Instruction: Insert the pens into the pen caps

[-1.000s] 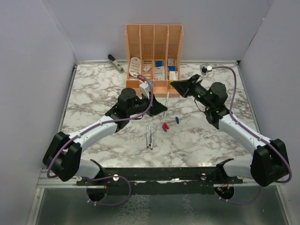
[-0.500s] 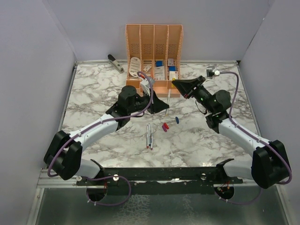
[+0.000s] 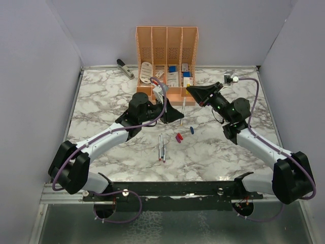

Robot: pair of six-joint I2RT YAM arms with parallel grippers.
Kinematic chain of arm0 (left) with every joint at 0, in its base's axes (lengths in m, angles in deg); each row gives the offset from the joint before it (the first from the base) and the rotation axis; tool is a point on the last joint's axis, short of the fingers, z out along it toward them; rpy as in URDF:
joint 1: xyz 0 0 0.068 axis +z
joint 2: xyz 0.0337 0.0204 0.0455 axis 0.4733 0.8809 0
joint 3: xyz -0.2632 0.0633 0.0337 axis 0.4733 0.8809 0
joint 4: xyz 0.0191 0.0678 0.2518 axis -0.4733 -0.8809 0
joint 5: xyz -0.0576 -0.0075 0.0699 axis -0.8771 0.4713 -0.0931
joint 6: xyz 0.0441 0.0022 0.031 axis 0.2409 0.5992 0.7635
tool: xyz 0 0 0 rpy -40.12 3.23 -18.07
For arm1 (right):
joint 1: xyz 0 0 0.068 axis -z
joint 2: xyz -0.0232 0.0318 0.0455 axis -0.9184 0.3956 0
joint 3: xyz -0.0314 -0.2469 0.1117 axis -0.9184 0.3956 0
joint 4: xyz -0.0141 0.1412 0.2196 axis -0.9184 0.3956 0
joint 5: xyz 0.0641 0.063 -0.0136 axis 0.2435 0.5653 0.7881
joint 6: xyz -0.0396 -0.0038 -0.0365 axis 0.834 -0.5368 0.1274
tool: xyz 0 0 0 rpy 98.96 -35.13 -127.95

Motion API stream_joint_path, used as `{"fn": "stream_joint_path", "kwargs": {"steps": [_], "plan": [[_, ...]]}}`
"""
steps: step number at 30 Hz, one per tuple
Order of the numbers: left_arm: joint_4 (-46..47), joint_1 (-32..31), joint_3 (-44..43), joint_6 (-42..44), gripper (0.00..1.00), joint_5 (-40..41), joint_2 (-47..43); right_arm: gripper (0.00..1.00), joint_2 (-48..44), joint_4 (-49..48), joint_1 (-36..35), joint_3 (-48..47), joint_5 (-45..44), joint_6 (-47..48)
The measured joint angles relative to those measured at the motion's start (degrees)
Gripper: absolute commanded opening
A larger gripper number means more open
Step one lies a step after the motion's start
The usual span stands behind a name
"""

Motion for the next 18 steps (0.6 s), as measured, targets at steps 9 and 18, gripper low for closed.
{"fn": "stream_joint_path", "kwargs": {"steps": [9, 18], "plan": [[0.2, 0.0, 0.0, 0.0, 0.0, -0.2, 0.0, 0.01, 0.2, 0.0, 0.0, 0.0, 0.0, 0.0], [1.1, 0.0, 0.0, 0.0, 0.0, -0.2, 0.0, 0.01, 0.2, 0.0, 0.0, 0.0, 0.0, 0.0]]}}
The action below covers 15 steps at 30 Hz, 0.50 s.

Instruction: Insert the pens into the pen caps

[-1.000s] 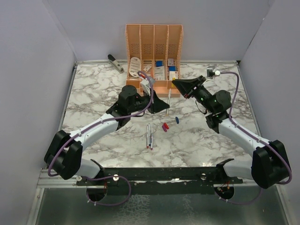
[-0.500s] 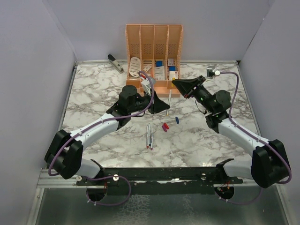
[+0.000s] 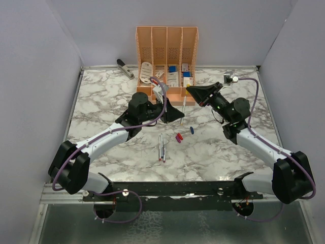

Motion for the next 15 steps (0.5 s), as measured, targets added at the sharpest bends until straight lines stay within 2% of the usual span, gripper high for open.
{"fn": "stream_joint_path", "kwargs": {"steps": [15], "plan": [[0.8, 0.0, -0.3, -0.1, 0.0, -0.4, 0.0, 0.01, 1.2, 0.0, 0.0, 0.0, 0.2, 0.0]]}}
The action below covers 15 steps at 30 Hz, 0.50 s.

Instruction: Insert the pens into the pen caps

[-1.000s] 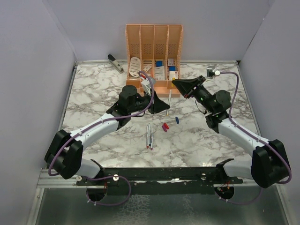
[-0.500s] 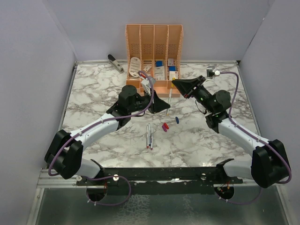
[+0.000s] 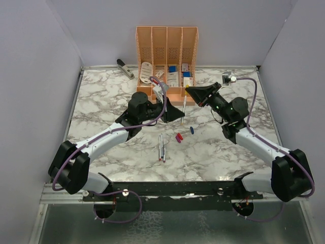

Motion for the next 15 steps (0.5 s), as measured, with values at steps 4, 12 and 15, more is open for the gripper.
{"fn": "stream_joint_path", "kwargs": {"steps": [4, 12, 15], "plan": [[0.2, 0.0, -0.2, 0.0, 0.0, 0.0, 0.1, 0.01, 0.1, 0.0, 0.0, 0.0, 0.0, 0.0], [0.2, 0.0, -0.3, -0.3, 0.0, -0.2, 1.0, 0.01, 0.1, 0.0, -0.2, 0.0, 0.0, 0.0], [0.2, 0.0, -0.3, -0.4, 0.0, -0.2, 1.0, 0.01, 0.1, 0.0, -0.3, 0.0, 0.0, 0.0]]}}
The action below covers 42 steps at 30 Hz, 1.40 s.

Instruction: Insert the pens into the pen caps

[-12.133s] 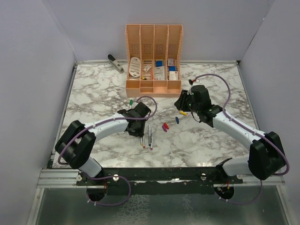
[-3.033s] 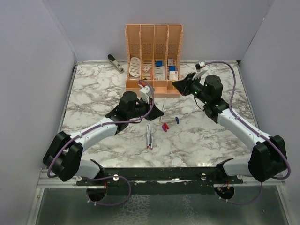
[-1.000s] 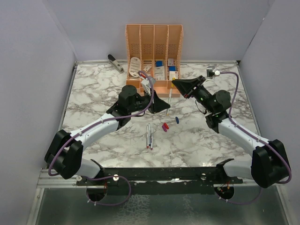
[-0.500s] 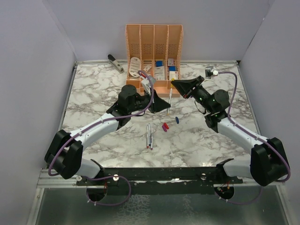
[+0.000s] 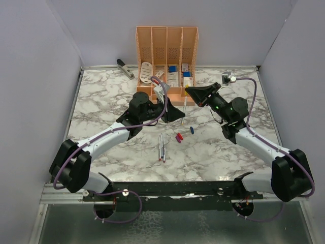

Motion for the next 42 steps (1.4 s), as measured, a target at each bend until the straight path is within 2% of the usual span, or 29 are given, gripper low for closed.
{"fn": "stream_joint_path", "kwargs": {"steps": [42], "plan": [[0.0, 0.4, 0.6, 0.0, 0.0, 1.7, 0.0, 0.01, -0.1, 1.0, 0.0, 0.0, 0.0, 0.0]]}}
